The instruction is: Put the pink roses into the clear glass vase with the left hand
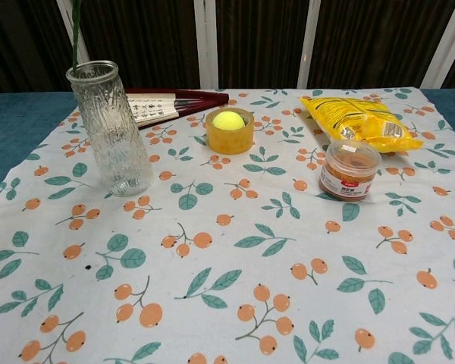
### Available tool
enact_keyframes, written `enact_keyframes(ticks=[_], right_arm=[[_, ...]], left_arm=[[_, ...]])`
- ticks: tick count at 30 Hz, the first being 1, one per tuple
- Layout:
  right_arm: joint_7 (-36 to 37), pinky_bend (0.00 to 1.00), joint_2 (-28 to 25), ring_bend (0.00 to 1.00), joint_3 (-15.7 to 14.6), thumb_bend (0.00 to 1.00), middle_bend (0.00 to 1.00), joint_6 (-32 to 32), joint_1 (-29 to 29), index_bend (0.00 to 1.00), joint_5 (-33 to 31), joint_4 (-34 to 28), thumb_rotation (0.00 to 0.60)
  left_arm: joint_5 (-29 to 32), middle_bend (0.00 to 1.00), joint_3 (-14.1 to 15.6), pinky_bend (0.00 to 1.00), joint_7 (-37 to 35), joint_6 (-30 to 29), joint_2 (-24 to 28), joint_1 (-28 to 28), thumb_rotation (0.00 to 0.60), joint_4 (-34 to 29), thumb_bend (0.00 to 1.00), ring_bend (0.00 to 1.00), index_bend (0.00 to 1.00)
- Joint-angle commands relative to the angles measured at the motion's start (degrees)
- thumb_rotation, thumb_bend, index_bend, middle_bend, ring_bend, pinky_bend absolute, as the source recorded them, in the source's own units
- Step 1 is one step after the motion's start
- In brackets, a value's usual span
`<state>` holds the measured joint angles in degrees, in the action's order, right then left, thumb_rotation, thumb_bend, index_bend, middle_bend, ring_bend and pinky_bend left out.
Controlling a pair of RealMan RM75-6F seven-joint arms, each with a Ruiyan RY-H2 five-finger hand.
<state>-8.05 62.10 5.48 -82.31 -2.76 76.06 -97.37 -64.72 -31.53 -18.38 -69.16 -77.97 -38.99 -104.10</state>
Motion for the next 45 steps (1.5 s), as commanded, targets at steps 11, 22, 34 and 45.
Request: enact_keyframes(ticks=[11,22,34,45], right_arm=[[0.6,0.03,0.3,0.05,0.2,0.18,0.0,0.2,-0.2,0.05,-0.1,0.6,0.6],[0.5,0.03,0.7,0.05,0.4,0.18,0.0,0.4,-0.4,0.05,-0.4,0.9,0.6],[-0.2,0.03,0.8,0.05,0.5,0.18,0.0,0.3,-0.5,0.05,-0.7,0.6,0.6],[-0.2,0.03,1.1,0.05,0.8,0.18,0.0,-0.4,-0.4,0.05,-0.6,0.6,0.6]], left_arm=[[-0.2,0.42,1.2,0.42,-2.7,0.6,-0.8,-0.3,0.6,3.5,0.46,0.34,0.44],[-1.0,0.34,4.5,0.4,-3.8,5.1,1.7,0.1,0.6,3.8,0.44,0.26,0.4],[-0.9,0.25,6.6,0.29,-6.9,7.8,3.1,1.1,0.6,5.2,0.4,0.14,0.33],[1.1,0.18,9.0,0.24,-2.4,14.1,11.1,1.4,0.6,2.4,0.31,0.05,0.25]])
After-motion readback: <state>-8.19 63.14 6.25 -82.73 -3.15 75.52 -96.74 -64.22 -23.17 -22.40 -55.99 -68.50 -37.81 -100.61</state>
